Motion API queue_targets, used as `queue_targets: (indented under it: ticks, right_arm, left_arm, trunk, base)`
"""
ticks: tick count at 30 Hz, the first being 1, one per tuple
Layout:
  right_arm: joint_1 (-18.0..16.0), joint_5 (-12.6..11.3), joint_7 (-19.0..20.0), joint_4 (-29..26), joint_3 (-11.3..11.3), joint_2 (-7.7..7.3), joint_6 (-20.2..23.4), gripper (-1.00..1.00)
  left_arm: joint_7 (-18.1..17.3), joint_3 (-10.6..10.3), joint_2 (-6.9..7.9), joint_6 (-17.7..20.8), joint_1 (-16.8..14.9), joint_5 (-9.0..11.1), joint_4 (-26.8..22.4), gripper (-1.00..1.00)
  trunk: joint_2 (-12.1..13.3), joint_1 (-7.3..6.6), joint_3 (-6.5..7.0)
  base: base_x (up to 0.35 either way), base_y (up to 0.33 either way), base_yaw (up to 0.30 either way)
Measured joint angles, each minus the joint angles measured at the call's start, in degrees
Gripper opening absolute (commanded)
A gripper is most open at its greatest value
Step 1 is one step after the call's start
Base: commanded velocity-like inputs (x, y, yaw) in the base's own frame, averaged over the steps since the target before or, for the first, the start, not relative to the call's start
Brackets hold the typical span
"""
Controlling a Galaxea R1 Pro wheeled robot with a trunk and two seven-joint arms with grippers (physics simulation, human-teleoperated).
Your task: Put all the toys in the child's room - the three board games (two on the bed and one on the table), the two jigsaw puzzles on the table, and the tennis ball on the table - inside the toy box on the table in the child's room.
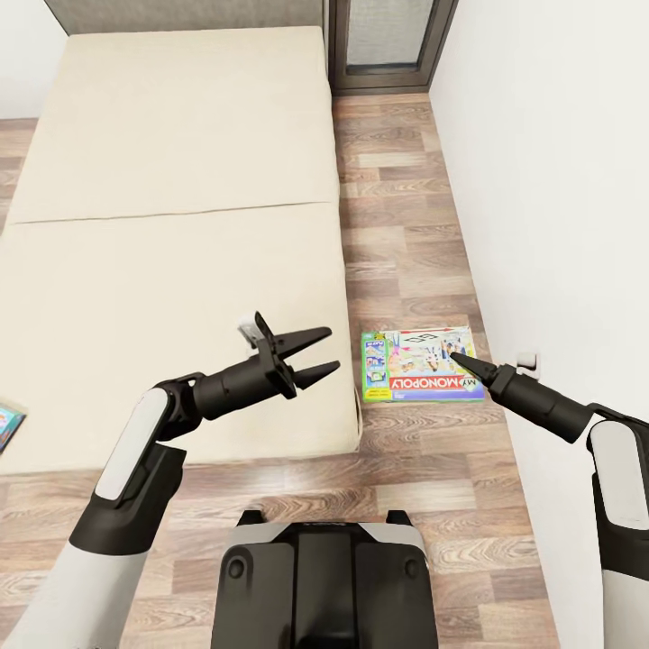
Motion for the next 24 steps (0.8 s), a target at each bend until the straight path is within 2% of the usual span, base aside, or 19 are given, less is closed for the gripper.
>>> queue_targets:
  ticks: [9, 16, 24]
  right_arm:
    - [0.01, -0.01, 0.0, 0.01, 0.03, 0.0, 0.0, -1.0]
    - [0.13, -0.23, 0.08, 0.0, -0.14, -0.05, 0.06, -1.0]
    - [0.29, -0.4, 0.06, 0.05, -0.14, -0.02, 0.03, -1.0]
  left_arm:
    - [-0.49, 0.27, 0.01, 0.01, -0.2, 0.04, -0.01, 1.0]
    - [-2.92, 0.36, -0.03, -0.61, -0.21, 0.26, -0.02, 1.0]
    - [-4.07, 0.29, -0.02, -1.26, -0.19, 0.34, -0.02, 1.0]
  trunk:
    - [0.0, 0.0, 0.0]
    - [0.0, 0.0, 0.2]
    - [0.0, 0.0, 0.77]
  base:
    - [-0.004, -0.001, 0.0]
    - [-0.001, 0.0, 0.0]
    - [0.0, 0.0, 0.0]
